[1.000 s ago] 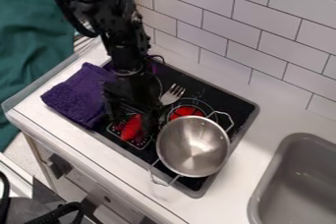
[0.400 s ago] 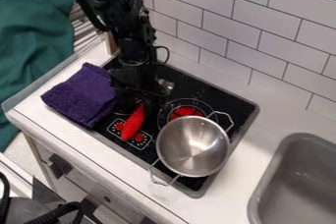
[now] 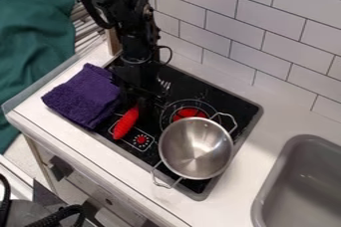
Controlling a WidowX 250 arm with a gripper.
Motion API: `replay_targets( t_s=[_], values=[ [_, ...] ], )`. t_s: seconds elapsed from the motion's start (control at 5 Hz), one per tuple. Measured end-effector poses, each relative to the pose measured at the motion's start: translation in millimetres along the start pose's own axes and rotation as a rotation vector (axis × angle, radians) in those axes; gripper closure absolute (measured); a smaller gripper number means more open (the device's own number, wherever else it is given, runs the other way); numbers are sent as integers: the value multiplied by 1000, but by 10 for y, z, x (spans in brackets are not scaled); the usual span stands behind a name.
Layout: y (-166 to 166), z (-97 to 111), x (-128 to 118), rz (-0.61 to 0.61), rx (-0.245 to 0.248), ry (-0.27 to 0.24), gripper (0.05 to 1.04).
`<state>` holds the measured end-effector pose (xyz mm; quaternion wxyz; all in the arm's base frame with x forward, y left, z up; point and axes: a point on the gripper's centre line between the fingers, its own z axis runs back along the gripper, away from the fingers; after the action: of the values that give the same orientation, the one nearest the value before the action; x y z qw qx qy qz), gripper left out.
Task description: Put the red fork on top of the violet towel
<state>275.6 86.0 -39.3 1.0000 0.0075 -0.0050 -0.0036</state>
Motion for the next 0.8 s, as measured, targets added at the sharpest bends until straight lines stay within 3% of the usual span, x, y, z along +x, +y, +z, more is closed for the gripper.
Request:
replay_targets(
  t_s=[0.2, 0.4, 0.6, 0.8],
  values=[
    [-6, 387, 172, -79, 55, -77, 756],
    [114, 719, 181, -73, 109, -86, 756],
    [545, 705, -91, 25, 90, -58, 757],
    [885, 619, -392, 99, 73, -60, 757]
  ],
)
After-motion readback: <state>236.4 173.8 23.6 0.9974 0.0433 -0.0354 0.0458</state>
